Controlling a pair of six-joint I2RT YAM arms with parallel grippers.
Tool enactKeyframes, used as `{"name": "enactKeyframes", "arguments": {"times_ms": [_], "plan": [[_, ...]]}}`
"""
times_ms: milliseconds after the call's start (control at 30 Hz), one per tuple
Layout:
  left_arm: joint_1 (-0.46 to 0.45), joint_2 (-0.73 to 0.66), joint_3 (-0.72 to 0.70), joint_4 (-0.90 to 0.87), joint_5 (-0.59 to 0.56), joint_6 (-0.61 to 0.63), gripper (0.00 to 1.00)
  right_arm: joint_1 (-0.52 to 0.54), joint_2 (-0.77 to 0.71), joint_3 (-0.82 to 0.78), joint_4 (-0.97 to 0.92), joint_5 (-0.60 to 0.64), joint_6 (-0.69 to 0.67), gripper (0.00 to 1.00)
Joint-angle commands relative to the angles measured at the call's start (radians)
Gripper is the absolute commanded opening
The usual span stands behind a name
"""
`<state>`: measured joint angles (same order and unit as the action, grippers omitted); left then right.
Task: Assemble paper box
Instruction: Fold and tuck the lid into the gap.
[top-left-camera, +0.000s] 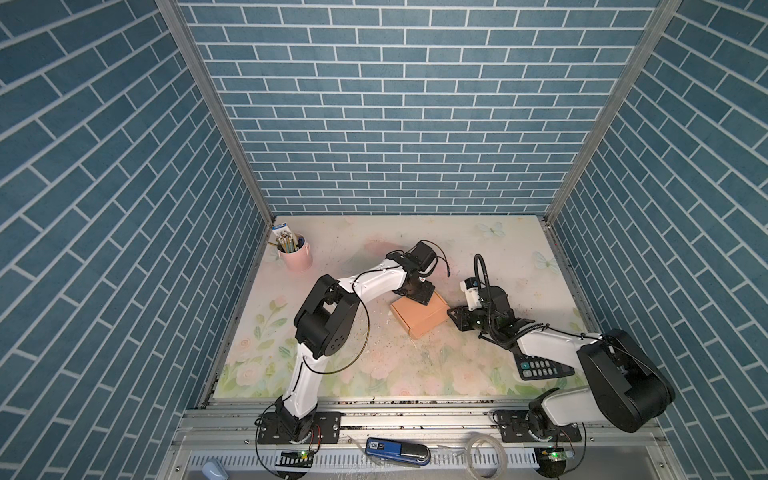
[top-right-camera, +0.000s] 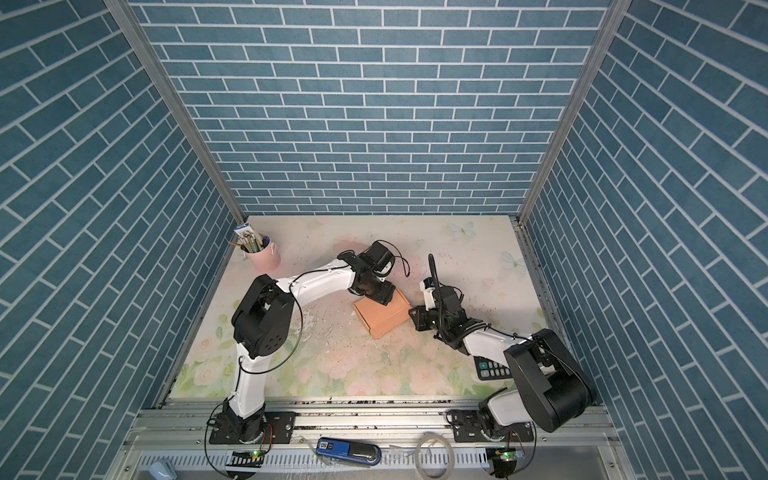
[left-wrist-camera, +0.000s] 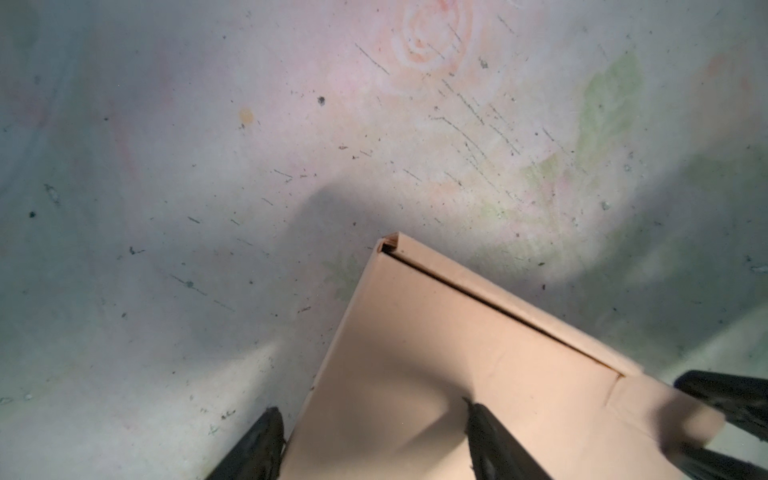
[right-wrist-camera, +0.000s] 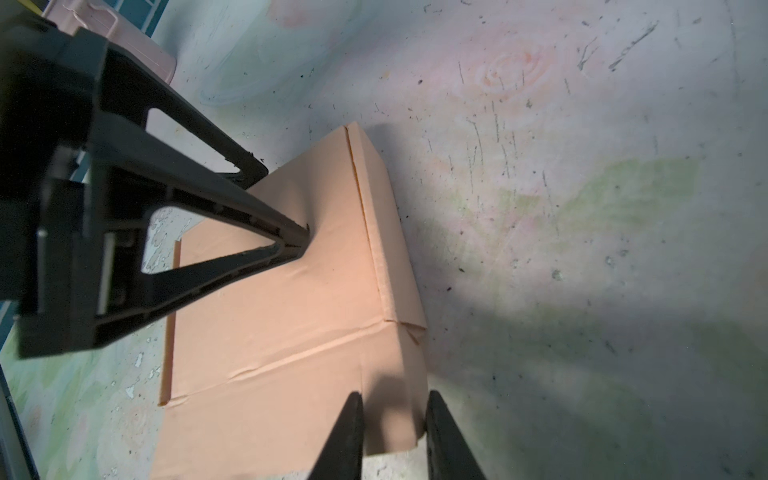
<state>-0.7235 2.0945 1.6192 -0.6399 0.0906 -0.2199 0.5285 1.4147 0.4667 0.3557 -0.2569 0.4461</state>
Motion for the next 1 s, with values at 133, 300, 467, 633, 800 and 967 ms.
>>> {"name": "enactKeyframes", "arguments": {"times_ms": [133, 300, 467, 633, 800, 967], "plan": [[-0.016, 0.039, -0.024, -0.027, 0.008, 0.01, 0.71, -0.015, 0.035, -0.065, 0.181, -0.02, -0.035, 0.26], [-0.016, 0.035, -0.03, -0.027, 0.006, 0.014, 0.71, -0.021, 0.048, -0.091, 0.25, -0.021, -0.056, 0.25], [-0.017, 0.032, -0.036, -0.024, 0.006, 0.013, 0.71, -0.027, 0.091, -0.123, 0.363, -0.018, -0.061, 0.26], [-0.019, 0.029, -0.038, -0.03, 0.006, 0.014, 0.71, -0.028, 0.154, -0.142, 0.468, -0.024, -0.047, 0.28], [-0.019, 0.024, -0.038, -0.035, 0.002, 0.017, 0.71, -0.032, 0.172, -0.138, 0.484, -0.024, -0.03, 0.28], [-0.019, 0.022, -0.039, -0.039, -0.002, 0.021, 0.71, -0.036, 0.111, -0.141, 0.424, -0.004, -0.036, 0.31]]}}
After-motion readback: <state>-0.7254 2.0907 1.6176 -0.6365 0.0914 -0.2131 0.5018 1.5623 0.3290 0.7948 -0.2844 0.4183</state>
